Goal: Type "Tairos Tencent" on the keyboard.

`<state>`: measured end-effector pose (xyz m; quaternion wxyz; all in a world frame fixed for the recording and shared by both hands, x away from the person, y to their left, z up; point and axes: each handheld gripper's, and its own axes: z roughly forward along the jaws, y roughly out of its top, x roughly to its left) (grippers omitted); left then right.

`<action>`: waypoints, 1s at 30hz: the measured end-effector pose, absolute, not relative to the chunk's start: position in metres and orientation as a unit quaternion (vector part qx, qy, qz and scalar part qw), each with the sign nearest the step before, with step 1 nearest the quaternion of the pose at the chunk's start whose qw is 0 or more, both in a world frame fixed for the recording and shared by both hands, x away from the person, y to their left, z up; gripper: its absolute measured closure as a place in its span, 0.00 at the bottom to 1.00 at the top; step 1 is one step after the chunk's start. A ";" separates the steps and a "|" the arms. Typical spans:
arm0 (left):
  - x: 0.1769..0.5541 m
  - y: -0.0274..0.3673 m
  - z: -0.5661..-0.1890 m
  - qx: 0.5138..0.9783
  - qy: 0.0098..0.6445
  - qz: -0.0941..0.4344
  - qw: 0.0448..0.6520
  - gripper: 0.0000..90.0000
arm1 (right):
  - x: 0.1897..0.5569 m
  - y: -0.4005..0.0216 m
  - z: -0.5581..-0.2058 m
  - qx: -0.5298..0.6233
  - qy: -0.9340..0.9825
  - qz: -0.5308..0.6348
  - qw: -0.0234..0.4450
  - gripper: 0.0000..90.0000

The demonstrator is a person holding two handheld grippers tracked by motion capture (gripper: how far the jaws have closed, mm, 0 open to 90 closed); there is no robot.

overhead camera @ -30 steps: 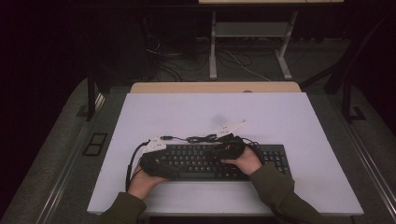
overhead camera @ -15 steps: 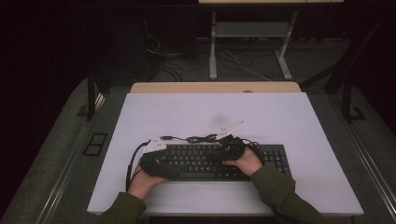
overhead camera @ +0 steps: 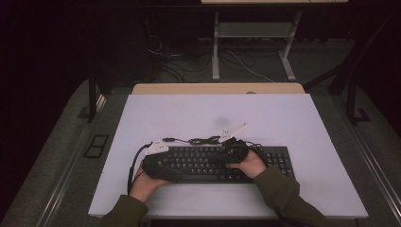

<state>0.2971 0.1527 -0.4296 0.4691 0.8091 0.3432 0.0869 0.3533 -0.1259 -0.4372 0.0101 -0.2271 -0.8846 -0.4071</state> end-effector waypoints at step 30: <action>0.297 0.154 -0.428 0.809 0.342 0.089 0.470 0.00 | 0.352 -0.132 -0.427 -0.229 -0.865 -0.446 0.018 0.82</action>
